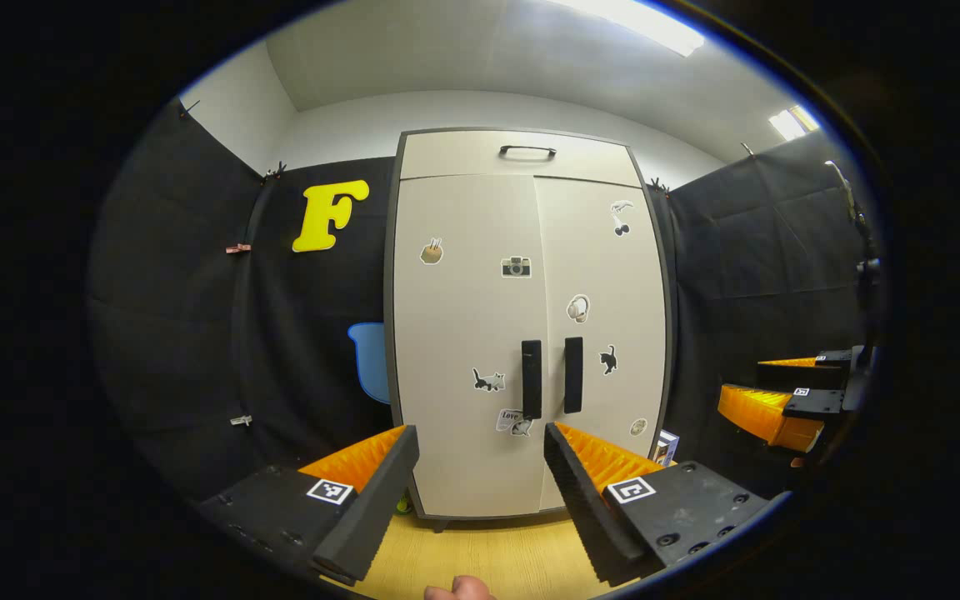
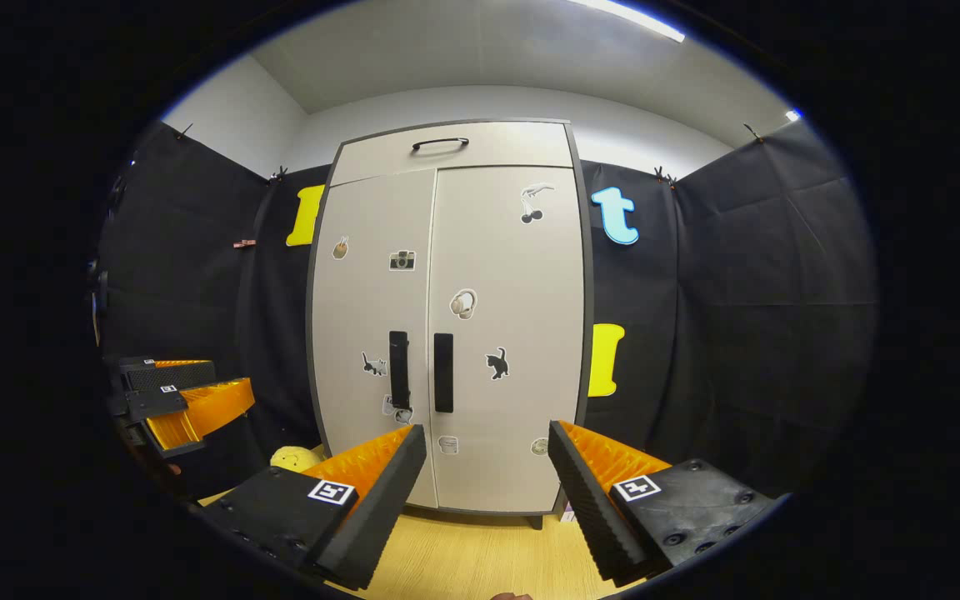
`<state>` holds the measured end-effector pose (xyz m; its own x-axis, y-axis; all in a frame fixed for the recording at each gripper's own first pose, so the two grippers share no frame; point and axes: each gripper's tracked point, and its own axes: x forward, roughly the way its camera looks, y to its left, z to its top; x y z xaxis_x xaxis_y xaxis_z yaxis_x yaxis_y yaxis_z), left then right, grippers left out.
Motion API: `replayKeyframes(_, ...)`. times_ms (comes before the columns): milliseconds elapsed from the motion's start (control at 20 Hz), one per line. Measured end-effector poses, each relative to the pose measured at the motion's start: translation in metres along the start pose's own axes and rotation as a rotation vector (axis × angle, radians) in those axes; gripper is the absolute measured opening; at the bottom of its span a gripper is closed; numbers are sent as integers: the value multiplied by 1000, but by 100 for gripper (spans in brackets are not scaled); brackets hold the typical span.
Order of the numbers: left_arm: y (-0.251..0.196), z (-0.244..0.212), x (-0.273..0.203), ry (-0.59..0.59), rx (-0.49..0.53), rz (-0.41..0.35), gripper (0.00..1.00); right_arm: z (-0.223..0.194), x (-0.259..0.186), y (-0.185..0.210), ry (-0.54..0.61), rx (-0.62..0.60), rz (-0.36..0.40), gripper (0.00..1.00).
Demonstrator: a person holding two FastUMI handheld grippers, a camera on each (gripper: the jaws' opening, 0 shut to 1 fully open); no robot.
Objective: Grab one shoe with the right hand and put it into the shoe cabinet, grab the other shoe with the left hand and put it into the shoe cabinet; then close the right door with the right hand and the left door with the left hand.
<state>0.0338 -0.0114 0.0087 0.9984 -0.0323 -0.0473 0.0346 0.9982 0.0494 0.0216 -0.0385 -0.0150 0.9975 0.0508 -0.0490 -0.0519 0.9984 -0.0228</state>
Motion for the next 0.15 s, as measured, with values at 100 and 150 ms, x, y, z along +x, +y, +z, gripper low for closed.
replayKeyframes(100,1,0,1,1,-4,1,95,1,0,0,0,2,1,97)
replayKeyframes(150,1,-1,0,1,-4,1,95,1,1,0,-2,2,0,97)
